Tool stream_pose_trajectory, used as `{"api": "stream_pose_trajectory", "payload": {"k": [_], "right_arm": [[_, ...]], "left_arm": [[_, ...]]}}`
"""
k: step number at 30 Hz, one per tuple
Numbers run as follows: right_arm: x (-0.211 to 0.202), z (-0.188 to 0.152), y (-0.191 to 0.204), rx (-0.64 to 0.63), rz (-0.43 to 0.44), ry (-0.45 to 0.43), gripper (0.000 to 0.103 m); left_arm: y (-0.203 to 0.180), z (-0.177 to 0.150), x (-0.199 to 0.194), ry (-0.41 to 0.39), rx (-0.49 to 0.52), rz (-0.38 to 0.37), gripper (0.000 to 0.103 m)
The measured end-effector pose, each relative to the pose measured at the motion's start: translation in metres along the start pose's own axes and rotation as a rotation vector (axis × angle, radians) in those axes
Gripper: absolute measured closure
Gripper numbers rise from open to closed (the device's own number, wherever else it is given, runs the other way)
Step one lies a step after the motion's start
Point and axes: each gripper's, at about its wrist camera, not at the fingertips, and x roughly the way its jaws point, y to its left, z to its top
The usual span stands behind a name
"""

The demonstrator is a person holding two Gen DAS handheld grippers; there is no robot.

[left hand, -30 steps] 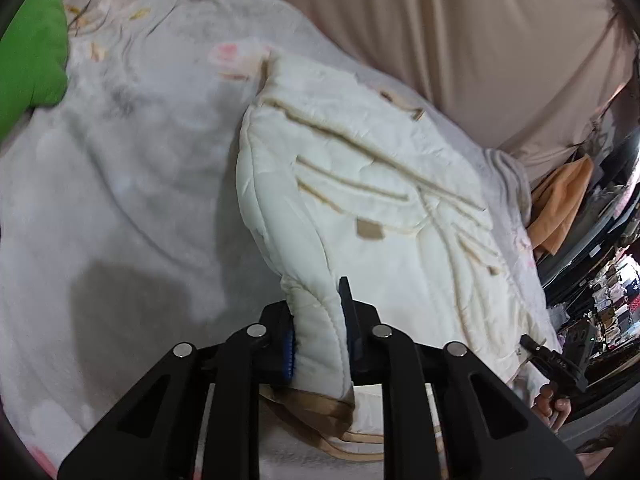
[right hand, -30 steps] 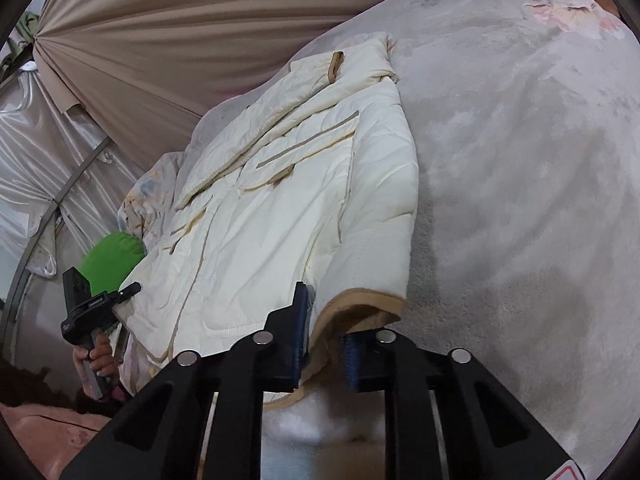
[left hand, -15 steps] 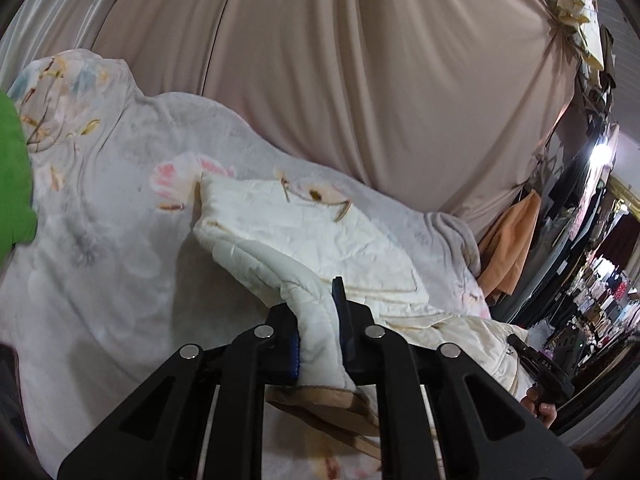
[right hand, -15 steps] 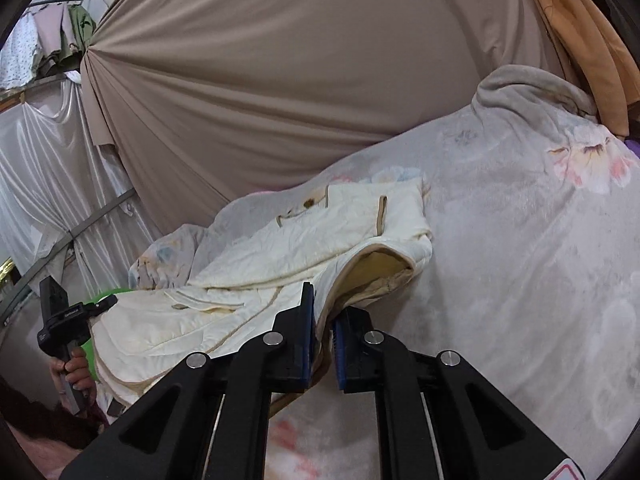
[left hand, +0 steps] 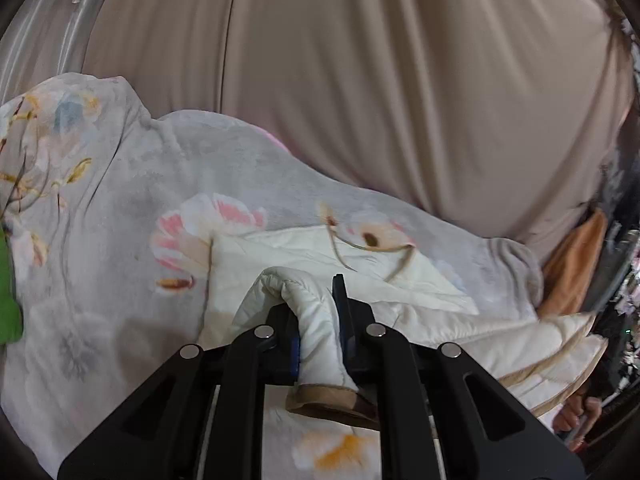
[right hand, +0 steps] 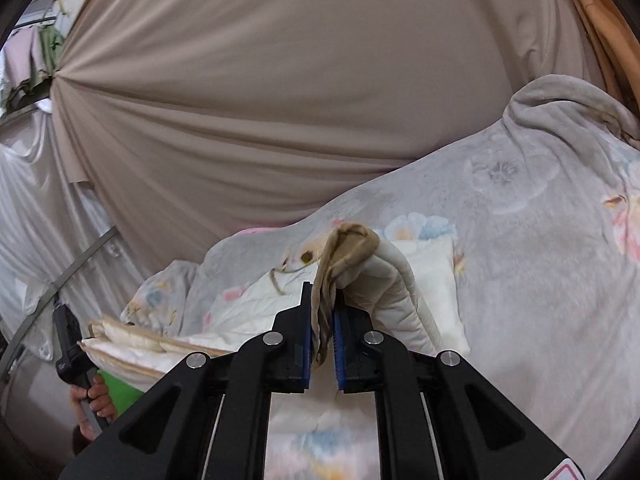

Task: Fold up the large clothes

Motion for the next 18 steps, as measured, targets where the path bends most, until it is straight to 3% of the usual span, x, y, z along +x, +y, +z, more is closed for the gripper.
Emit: {"api": "stream_pose_trajectory", "payload": {"k": [6, 11, 15, 18], "right_arm": [[0.085, 0.025, -0.024, 0.053, -0.063, 0.058, 0.094], [0.152, 0.023, -0.047, 0.076, -0.143, 0.125, 0.094], [0.196, 0.009, -0.07, 0.087, -0.204, 0.173, 0.094], [0.211, -0.003, -0.081, 0.085, -0.197, 0.176, 0.093]], "left_arm": [[0.009, 0.017, 0.095, 0.094, -0.022, 0.112, 0.091], [0.029, 0.006, 0.167, 0.196, -0.032, 0.194, 0.09], [0.042, -0.007, 0.192, 0.209, -0.039, 0.196, 0.088], [0.044, -0.014, 0.191, 0.185, -0.036, 0.181, 0.088]]}}
